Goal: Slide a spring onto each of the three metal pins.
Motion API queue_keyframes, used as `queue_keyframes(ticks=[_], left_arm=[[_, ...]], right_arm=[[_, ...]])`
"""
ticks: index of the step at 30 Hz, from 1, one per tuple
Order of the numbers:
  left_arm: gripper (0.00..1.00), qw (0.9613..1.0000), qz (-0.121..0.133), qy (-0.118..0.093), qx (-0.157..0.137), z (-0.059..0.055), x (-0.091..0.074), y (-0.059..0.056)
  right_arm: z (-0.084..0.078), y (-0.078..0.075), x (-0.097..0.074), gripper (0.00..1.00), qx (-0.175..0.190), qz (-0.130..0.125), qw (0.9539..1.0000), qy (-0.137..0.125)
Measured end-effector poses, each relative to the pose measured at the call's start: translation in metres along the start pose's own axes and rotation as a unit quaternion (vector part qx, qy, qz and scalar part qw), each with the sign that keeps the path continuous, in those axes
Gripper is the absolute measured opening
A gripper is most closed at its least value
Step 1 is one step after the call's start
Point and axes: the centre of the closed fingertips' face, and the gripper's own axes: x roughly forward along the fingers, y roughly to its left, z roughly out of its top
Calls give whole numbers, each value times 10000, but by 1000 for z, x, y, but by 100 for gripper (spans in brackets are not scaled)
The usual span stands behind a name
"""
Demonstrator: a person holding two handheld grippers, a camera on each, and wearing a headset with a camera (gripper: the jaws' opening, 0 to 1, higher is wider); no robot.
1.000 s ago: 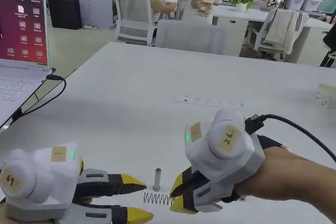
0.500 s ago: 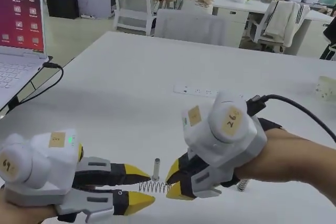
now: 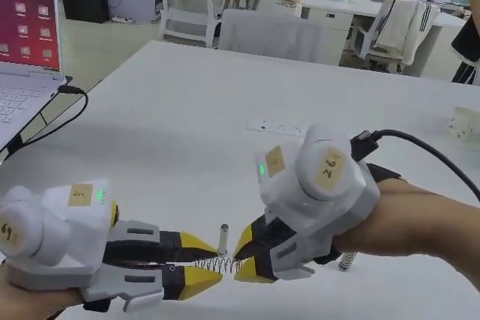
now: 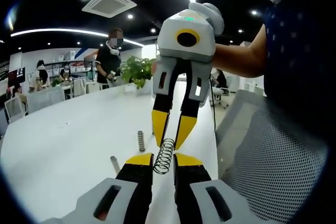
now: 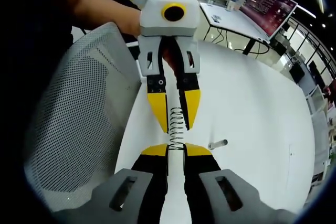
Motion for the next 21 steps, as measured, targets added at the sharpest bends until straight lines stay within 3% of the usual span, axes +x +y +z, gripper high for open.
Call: queue_keyframes(ticks=[21], left_arm=[[10,10000,-72,-6,12,1,0,-1]], right_arm=[[3,-3,-4,8,-16,-34,10000,-43]])
